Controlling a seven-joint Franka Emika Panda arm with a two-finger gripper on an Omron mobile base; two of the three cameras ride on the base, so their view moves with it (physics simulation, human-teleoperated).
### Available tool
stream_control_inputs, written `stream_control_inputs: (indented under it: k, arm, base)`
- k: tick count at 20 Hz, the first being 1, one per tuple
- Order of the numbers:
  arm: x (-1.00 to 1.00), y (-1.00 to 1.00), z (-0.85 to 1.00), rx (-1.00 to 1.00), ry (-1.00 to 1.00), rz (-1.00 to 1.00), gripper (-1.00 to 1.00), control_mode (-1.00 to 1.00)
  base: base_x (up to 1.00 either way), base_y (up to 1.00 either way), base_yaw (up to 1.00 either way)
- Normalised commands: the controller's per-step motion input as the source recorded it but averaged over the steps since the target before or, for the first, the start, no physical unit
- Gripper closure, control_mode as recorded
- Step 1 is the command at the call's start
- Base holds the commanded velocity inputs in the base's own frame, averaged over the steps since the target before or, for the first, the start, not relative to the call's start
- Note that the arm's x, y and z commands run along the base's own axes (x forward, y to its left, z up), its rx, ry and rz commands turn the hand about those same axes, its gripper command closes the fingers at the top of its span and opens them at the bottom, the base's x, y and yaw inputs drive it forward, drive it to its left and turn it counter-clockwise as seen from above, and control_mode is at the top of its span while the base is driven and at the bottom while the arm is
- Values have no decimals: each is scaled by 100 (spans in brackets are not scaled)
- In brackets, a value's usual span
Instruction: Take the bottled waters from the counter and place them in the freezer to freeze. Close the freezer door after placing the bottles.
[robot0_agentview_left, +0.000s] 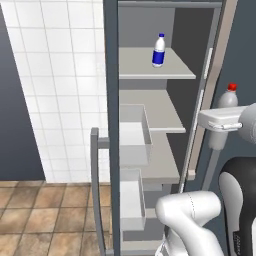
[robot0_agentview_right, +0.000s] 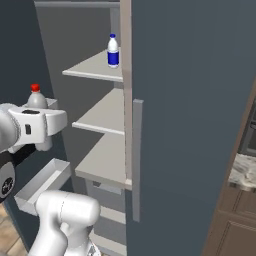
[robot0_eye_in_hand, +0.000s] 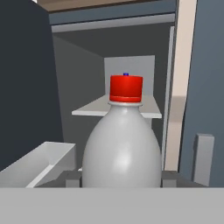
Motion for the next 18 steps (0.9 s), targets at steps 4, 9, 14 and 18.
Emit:
stream_control_inputs:
  k: [4,9,14,18]
  arm:
    - [0,0,0,0,0,0,100,100]
    - [0,0,0,0,0,0,100,100]
    - [0,0,0,0,0,0,100,100]
    - [0,0,0,0,0,0,100,100]
  base:
    - [19,0,0]
    - [21,0,0]
    - [25,0,0]
    - [28,0,0]
